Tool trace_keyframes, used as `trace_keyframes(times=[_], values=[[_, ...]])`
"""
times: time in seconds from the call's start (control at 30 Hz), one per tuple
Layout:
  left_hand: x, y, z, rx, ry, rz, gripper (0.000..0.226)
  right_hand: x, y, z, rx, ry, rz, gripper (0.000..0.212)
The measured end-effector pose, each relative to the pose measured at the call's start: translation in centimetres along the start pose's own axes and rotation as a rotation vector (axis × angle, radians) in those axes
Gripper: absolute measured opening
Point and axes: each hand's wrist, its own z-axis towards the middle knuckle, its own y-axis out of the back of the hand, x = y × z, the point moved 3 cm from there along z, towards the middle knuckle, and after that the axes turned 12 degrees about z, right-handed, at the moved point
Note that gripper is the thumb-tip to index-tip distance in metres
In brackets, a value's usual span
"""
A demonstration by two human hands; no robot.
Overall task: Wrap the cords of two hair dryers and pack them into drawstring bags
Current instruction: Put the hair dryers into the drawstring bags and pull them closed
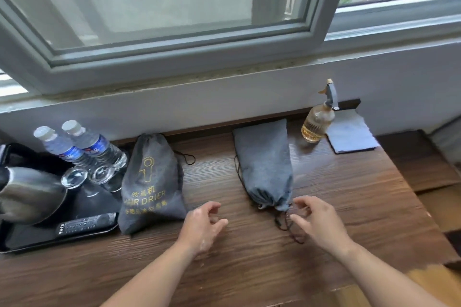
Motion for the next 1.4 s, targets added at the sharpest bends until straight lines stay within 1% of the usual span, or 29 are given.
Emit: trace_keyframes(times=[0.1, 0.2, 0.33, 0.43, 0.5, 0.63, 0.77, 0.87, 1.0, 1.07, 1.23, 1.33, 1.4], values=[[-3.3, -2.0, 1.6, 0.028, -0.031, 0.021, 0.063, -1.6, 0.4, 1.0, 0.104, 0.011, -0.034, 0.059], [-5.6, -3.9, 3.1, 0.054, -0.022, -0.010, 0.087, -2.1, -0.3, 2.1, 0.220, 0.026, -0.015, 0.082], [-6.5, -5.6, 5.3, 0.058, 0.010, -0.077, 0.115, -1.8, -0.9, 4.1, 0.303, 0.118, -0.058, 0.094], [-6.4, -6.2, 6.8, 0.060, 0.007, -0.105, 0.125, -1.8, -0.8, 5.8, 0.301, 0.156, -0.110, 0.099], [-6.6, -6.3, 7.4, 0.042, -0.017, -0.113, 0.128, -2.0, -0.8, 7.0, 0.298, 0.215, -0.137, 0.102], [-6.9, -6.6, 7.8, -0.004, -0.059, -0.185, 0.123, -2.6, -1.5, 8.6, 0.322, 0.309, -0.157, 0.110], [-6.7, -7.1, 7.8, -0.038, -0.062, -0.299, 0.116, -3.2, -2.5, 8.8, 0.290, 0.351, -0.121, 0.105], [-6.8, -7.4, 7.7, -0.011, -0.067, -0.383, 0.111, -3.4, -2.9, 8.6, 0.250, 0.378, -0.096, 0.105], [-7.5, -6.7, 7.1, 0.026, -0.098, -0.500, 0.114, -2.9, -2.4, 8.2, 0.187, 0.430, -0.016, 0.097], [-7.7, -5.8, 6.6, 0.027, -0.124, -0.523, 0.114, -2.2, -1.8, 8.0, 0.150, 0.455, 0.036, 0.089], [-8.7, -2.5, 5.2, 0.031, -0.188, -0.532, 0.111, 0.6, -0.3, 7.3, 0.061, 0.515, 0.151, 0.056], [-9.4, -0.7, 4.7, 0.011, -0.218, -0.514, 0.107, 1.6, 0.3, 7.1, 0.035, 0.502, 0.183, 0.045], [-9.4, 0.3, 4.4, -0.010, -0.230, -0.495, 0.110, 2.4, 0.8, 7.0, 0.001, 0.489, 0.215, 0.039]])
